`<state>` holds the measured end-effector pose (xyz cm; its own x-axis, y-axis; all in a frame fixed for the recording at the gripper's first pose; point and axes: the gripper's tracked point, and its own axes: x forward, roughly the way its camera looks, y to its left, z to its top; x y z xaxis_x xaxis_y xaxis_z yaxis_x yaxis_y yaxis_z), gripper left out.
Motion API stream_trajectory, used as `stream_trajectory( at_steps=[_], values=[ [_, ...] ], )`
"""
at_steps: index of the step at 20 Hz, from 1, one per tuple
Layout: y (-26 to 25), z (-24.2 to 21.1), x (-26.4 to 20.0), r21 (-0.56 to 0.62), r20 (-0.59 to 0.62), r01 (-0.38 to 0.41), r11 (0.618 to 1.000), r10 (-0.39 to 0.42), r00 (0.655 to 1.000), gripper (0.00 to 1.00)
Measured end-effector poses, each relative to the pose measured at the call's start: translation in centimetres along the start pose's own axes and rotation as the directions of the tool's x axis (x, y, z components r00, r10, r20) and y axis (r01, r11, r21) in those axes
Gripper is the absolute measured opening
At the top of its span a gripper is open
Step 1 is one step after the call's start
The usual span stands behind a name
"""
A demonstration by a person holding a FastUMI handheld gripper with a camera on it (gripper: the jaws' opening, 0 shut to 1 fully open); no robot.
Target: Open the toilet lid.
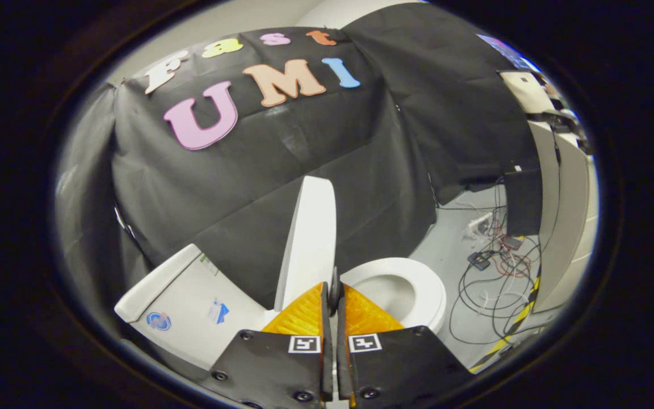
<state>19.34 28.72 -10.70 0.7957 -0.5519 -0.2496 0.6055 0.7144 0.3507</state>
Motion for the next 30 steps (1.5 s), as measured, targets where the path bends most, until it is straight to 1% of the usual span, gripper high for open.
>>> stream_trajectory(
  at_steps=[2, 5, 7, 10, 11, 13, 17, 20, 22, 26, 28, 30],
  values=[
    [1.8, 0.7, -0.1, -0.062, -0.02, -0.01, 0.998, 0.008, 1.0, 0.04],
    [4.2, 1.1, -1.1, -0.076, -0.008, -0.037, 0.996, 0.036, 0.999, 0.04],
    [7.1, 0.8, -2.1, -0.086, 0.01, -0.074, 0.994, 0.075, 0.997, 0.04],
    [11.2, 0.5, -2.7, -0.13, 0.023, -0.136, 0.982, 0.14, 0.99, 0.04],
    [12.1, 0.2, -2.8, -0.153, 0.021, -0.156, 0.976, 0.161, 0.987, 0.07],
    [14.3, -0.3, -3.1, -0.205, 0.017, -0.204, 0.957, 0.212, 0.977, 0.08],
    [18.6, -1.6, -3.5, -0.269, 0.001, -0.317, 0.909, 0.33, 0.944, 0.11],
    [21.4, -3.0, -3.8, -0.338, -0.03, -0.387, 0.858, 0.401, 0.916, 0.11],
    [22.7, -3.9, -3.9, -0.36, -0.053, -0.424, 0.831, 0.436, 0.898, 0.11],
    [23.6, -4.5, -4.2, -0.395, -0.057, -0.445, 0.804, 0.462, 0.885, 0.11],
    [24.0, -4.8, -4.3, -0.432, -0.071, -0.456, 0.778, 0.475, 0.877, 0.11],
    [24.1, -4.9, -4.3, -0.472, -0.083, -0.451, 0.757, 0.471, 0.878, 0.11]
  ],
)
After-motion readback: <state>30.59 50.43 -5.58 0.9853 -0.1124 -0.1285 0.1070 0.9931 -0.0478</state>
